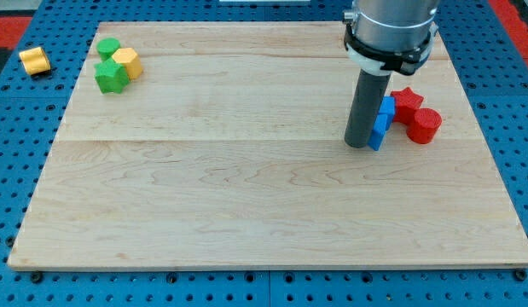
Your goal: Push green star along with yellow hexagon towards top center
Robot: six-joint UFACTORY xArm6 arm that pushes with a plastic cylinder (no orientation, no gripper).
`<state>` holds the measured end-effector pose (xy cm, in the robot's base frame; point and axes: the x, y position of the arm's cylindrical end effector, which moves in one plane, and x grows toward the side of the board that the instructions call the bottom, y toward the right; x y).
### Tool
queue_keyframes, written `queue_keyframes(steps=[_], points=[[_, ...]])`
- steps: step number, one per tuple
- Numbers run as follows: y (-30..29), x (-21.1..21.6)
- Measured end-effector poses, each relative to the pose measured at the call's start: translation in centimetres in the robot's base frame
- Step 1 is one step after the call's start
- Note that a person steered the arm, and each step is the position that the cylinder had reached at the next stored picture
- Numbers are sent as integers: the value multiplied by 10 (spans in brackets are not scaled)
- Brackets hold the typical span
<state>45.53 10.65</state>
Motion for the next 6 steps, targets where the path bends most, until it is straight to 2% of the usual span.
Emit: queue_keyframes(steps=[1,2,3,4,5,6], points=[[-136,1],[-297,-12],[-360,-86],[-373,-146],[-332,-151],[-329,-166]])
